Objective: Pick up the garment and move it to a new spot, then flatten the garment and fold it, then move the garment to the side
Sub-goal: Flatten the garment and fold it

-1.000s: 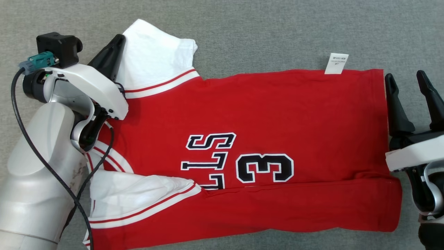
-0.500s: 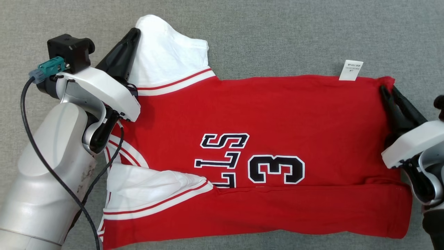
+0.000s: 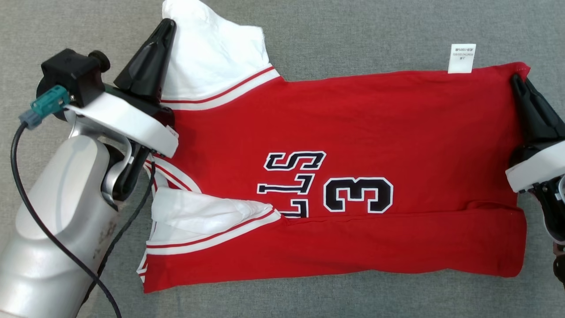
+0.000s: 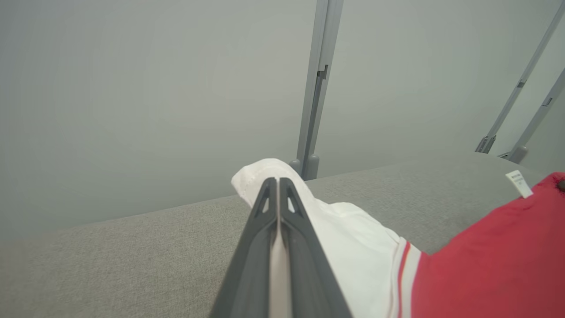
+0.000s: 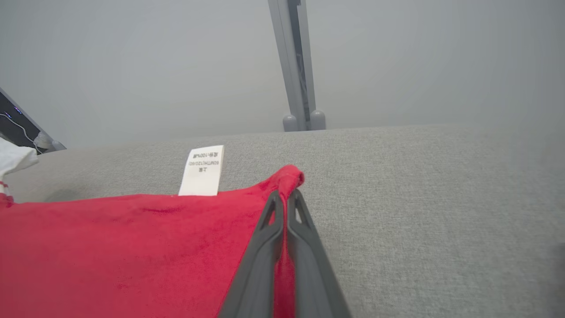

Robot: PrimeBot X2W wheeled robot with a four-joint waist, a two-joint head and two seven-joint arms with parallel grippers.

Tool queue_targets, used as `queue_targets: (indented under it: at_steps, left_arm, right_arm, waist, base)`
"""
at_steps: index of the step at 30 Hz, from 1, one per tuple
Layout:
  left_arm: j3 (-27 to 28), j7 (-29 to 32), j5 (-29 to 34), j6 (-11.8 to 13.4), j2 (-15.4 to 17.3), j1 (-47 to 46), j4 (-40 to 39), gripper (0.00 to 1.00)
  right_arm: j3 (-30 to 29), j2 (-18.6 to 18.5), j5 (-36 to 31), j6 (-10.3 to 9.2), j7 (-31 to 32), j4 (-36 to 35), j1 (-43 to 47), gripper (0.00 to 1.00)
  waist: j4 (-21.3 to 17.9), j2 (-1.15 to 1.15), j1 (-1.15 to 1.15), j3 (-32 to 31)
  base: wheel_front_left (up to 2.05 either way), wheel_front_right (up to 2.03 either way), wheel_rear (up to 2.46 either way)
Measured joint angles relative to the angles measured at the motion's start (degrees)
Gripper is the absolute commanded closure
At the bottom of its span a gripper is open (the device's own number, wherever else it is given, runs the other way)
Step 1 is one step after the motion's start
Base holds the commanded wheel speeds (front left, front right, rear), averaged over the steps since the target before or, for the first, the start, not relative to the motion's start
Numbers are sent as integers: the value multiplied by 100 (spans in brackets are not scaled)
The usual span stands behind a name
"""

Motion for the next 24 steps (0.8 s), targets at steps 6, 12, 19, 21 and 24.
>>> queue_targets:
  at_steps: [6, 12, 19, 21, 24]
  left_arm:
    - [-33, -20, 37, 191, 131, 491, -711, 100]
    - [-56, 74, 47, 523, 405, 1363, -1789, 100]
    - [43, 226, -10, 1070, 793, 2631, -3025, 100]
    - [71, 263, -77, 1214, 842, 2945, -3298, 100]
    - [108, 343, -335, 1355, 866, 3465, -3610, 100]
  right_arm:
    - [-8, 59, 369, 0, 145, -209, 344, 100]
    - [37, -124, 682, 0, 561, -910, 950, 100]
    - [-142, -319, 777, 0, 829, -1606, 1710, 100]
    - [-227, -297, 811, 0, 843, -1688, 1915, 100]
    - [-391, -218, 969, 0, 759, -1753, 2238, 100]
  waist:
    - [63, 0, 0, -124]
    - [42, 0, 0, -270]
    - [-13, 0, 0, -330]
    - [5, 0, 0, -342]
    - [57, 0, 0, -379]
  base:
    - [0, 0, 0]
    - [0, 0, 0]
    - [0, 0, 0]
    - [0, 0, 0]
    - [0, 0, 0]
